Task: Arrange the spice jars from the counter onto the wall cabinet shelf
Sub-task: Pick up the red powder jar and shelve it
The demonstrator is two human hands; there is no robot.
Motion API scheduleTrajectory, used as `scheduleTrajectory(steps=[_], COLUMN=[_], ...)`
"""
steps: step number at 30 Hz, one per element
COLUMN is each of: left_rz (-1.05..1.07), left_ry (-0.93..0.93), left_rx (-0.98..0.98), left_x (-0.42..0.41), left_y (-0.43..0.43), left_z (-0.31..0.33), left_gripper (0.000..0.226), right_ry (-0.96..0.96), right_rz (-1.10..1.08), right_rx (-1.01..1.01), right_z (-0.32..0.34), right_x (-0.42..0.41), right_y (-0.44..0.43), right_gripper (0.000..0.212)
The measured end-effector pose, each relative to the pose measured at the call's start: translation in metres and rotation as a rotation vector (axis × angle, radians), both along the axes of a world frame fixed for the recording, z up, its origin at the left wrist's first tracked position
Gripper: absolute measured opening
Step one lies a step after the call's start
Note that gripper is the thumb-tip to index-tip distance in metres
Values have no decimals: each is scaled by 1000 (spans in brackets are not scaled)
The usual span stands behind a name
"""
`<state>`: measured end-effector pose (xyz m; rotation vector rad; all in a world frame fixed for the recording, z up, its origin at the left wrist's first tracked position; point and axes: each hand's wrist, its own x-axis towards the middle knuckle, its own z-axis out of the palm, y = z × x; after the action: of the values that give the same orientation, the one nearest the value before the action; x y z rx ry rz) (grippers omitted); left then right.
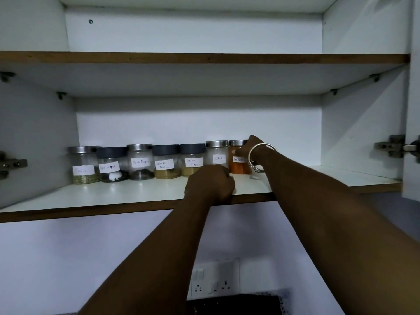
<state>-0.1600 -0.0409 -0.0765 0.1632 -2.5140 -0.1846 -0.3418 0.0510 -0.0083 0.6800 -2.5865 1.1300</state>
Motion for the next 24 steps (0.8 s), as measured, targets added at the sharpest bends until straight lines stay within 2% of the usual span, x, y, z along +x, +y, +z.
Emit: scheduleTrajectory(steps=[2, 4, 6, 8, 11, 13, 15, 17, 18, 20, 24], left_rz=[5, 7, 6, 9, 23, 26, 23, 0, -29, -113, -218], left_ry=[4, 22, 48, 72, 113, 126, 138, 156, 176, 254, 518], left_rx=[-1, 13, 27, 47, 64, 83, 95, 99, 110, 207, 390], left_x=[0, 2, 3, 4, 6, 7, 11, 25, 35, 58, 97], left_y=[1, 2, 2, 3, 3, 4, 8, 14, 18, 31, 57], left_z=[0, 0, 0, -2, -2, -2, 0, 2, 1, -2, -30], left_gripper=[39, 39, 37, 34, 29, 27, 29, 35, 41, 46, 28], right_ry=[-23, -78, -135, -211, -497, -553, -509, -460, -429, -374, -56], right_rz=[-3, -13, -9, 9, 213, 268, 319, 366, 366, 375, 296], right_rx=[-26, -61, -112, -132, -300, -354, -323, -353, -388, -510, -571], right_z=[0, -1, -1, -1, -5, -14, -22, -29, -32, -38, -75], right_x=[1, 6, 17, 25, 46, 60, 79, 113, 133, 171, 236], right_y=[0, 0, -1, 4, 14, 17, 19, 25, 27, 30, 37], right_gripper=[65, 94, 112, 101, 51, 43, 41, 22, 22, 21, 41])
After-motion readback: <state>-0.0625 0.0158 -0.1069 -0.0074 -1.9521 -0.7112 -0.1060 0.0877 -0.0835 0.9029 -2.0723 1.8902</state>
